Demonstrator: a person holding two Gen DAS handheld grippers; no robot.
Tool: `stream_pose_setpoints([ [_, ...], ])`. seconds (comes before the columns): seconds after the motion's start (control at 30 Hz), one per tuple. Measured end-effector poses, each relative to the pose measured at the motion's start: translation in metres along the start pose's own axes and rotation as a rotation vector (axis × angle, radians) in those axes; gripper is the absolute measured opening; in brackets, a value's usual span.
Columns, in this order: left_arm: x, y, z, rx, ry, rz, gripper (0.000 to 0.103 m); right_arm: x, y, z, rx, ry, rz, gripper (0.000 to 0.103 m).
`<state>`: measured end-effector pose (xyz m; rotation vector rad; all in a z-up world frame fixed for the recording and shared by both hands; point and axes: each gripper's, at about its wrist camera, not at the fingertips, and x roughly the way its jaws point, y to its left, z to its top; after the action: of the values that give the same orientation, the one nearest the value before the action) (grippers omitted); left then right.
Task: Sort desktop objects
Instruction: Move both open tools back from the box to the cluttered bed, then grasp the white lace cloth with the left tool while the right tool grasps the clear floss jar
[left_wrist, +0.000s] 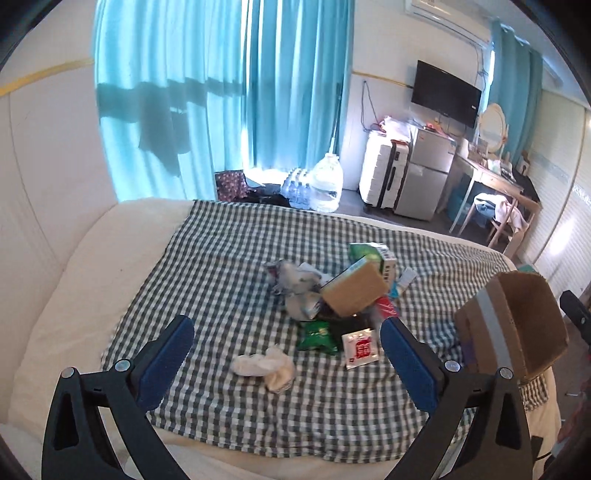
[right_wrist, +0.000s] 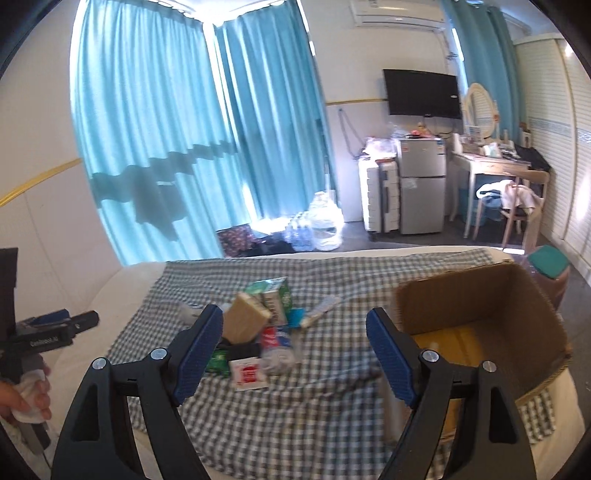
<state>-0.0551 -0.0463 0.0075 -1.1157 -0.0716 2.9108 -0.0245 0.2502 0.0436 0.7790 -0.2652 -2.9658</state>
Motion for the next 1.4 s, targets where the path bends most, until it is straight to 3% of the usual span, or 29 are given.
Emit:
stream_pose_setpoints([
  [0.13, 0.020, 0.013, -0.018, -0.019, 0.005, 0.004, 0.103, 0.023, 0.026, -0.017, -0.020, 0.034, 0.036, 0.080],
  [0.27, 0.055, 0.024, -0.044, -0.038, 0.058, 0.019, 0.103, 0.051, 0.040, -0.038, -0.039, 0.073, 0.040, 0.083],
  [0.53, 0.113, 0.030, -0.084, -0.060, 0.076, 0.073, 0.103, 0.108, 0.029, -0.074, -0.014, 0.150, 0.024, 0.088],
  [0.63, 0.133, 0.029, -0.092, -0.039, 0.099, 0.073, 0.103, 0.132, 0.024, -0.086, -0.028, 0.190, 0.006, 0.088],
  [0.77, 0.169, 0.030, -0.098, -0.077, 0.199, 0.040, 0.103, 0.163, 0.019, -0.096, -0.031, 0.227, -0.001, 0.087],
  [0.97, 0.208, 0.028, -0.108, -0.088, 0.300, 0.076, 0.103, 0.201, 0.013, -0.101, -0.042, 0.266, -0.001, 0.087],
  [1.07, 0.221, 0.034, -0.111, -0.119, 0.326, 0.110, 0.103, 0.215, 0.010, -0.101, -0.034, 0.277, -0.003, 0.087],
  [1.17, 0.236, 0.038, -0.116, -0.129, 0.350, 0.202, 0.103, 0.229, 0.007, -0.102, -0.027, 0.274, -0.013, 0.087],
  [1.4, 0.242, 0.034, -0.118, -0.124, 0.331, 0.198, 0.103, 0.262, 0.002, -0.106, -0.019, 0.320, -0.022, 0.087],
])
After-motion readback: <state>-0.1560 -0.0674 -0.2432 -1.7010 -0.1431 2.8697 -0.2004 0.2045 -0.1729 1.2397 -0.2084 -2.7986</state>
